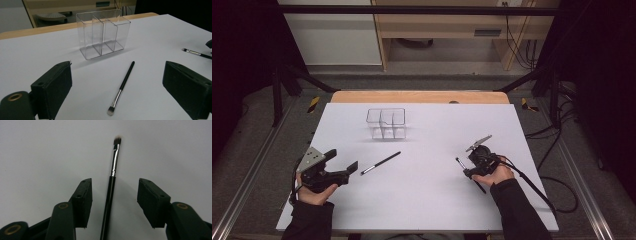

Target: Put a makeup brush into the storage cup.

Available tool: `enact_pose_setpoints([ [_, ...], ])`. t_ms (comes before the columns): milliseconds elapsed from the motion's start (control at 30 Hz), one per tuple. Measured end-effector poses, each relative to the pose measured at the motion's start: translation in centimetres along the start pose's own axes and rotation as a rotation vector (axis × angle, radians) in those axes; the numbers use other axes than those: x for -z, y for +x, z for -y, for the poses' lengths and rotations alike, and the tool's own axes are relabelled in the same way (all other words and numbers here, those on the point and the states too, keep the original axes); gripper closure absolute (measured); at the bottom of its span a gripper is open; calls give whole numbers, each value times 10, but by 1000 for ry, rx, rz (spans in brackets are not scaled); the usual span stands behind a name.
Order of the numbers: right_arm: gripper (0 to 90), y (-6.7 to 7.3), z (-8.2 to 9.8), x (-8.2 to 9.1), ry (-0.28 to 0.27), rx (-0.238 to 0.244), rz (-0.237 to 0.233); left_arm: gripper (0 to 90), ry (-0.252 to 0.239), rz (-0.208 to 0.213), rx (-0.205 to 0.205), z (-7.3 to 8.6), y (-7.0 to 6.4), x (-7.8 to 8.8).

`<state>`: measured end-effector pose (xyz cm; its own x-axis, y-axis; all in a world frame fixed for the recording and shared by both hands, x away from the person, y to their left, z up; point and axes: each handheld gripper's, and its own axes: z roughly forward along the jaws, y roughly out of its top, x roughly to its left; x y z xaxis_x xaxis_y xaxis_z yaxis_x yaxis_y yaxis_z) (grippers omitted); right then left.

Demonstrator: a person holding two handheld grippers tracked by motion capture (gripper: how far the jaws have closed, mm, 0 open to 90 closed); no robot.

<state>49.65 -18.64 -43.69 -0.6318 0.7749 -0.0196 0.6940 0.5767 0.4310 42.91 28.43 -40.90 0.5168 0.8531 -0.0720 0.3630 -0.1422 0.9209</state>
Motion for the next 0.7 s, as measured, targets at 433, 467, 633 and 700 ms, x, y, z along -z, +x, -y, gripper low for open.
enact_pose_setpoints([
  [433,635,0,-1,-14,89,27,3,83,6,0,2,1,0,-1],
  [467,649,0,-1,-14,97,26,2,83,7,1,2,1,0,-1],
  [633,723,1,-1,-13,128,32,-7,83,7,1,1,1,0,-1],
  [700,764,2,0,-13,139,33,-12,83,7,0,2,1,0,-1],
])
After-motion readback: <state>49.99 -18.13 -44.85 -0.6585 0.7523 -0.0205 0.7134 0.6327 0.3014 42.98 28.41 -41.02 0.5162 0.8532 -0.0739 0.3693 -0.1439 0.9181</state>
